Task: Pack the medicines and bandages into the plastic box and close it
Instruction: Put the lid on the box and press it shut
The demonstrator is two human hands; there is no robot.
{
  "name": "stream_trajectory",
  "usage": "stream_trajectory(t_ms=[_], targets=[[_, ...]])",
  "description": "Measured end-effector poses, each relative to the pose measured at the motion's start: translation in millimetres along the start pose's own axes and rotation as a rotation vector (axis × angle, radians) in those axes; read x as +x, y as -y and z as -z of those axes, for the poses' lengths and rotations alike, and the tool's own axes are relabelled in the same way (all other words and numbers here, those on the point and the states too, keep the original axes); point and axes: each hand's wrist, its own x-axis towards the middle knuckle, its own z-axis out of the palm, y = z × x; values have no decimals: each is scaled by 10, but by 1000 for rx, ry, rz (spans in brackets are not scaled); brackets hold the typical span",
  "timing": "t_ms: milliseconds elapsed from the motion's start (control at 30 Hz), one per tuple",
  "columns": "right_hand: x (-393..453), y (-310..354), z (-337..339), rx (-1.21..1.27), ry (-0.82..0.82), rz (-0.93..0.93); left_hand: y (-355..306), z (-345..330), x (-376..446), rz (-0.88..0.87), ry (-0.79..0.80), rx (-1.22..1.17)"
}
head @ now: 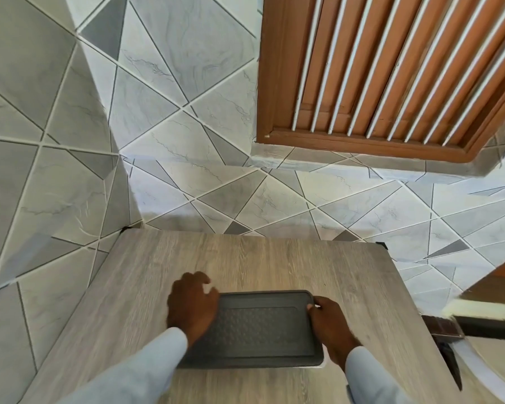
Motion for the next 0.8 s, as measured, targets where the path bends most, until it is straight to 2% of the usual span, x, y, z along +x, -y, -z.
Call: stream_trajectory(t_ms=[67, 133, 200, 300, 400, 600, 800], targets=[[43, -105, -46, -39, -99, 6, 311, -84, 22, 125, 64, 42], [60, -175, -145, -65, -201, 13, 446, -229, -25, 210, 151, -96], [59, -212, -230, -80, -290, 41, 469, -339, -67, 234, 137, -207], [67, -247, -301, -131, -393, 99, 414, -349, -13, 257, 62, -225], [108, -280, -293, -194, -460, 111, 351, -356, 93, 233, 74, -232], [162, -354, -273, -305, -447, 53, 397, -418, 229, 230, 138, -183], [169, -380, -273, -360, -371, 25, 573, -470, 242, 124, 169, -107]])
